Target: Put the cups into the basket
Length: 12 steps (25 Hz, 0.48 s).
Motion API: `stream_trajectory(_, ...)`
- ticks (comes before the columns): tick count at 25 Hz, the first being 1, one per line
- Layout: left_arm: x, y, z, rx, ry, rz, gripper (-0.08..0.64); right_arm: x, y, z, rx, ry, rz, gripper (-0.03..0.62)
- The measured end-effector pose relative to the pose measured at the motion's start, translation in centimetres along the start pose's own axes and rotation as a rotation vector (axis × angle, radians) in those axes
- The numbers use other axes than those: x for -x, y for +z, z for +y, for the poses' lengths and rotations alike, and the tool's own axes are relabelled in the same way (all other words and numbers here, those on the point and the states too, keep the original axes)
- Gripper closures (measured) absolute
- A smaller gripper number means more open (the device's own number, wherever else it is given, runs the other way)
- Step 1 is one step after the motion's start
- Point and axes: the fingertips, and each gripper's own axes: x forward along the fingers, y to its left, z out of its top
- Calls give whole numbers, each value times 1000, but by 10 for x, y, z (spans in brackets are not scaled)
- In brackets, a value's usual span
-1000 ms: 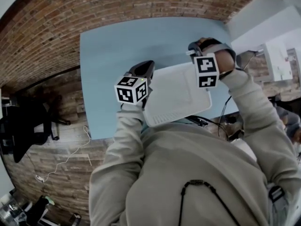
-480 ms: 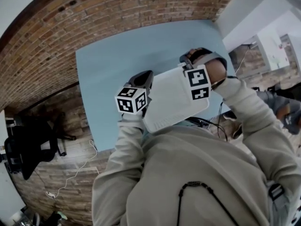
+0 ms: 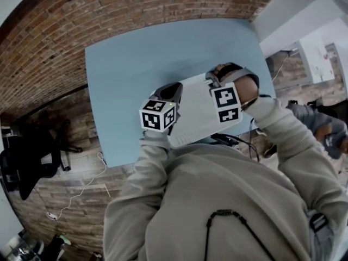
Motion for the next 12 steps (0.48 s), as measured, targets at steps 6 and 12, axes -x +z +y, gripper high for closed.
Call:
stream_trajectory(6,5,-22,-5,22,5,41,565,-27,24,29,21,78,-38,520)
stream_trajectory(12,7,-27,-11,51,-4,29,565,-60,41,59,46,154,-64,520)
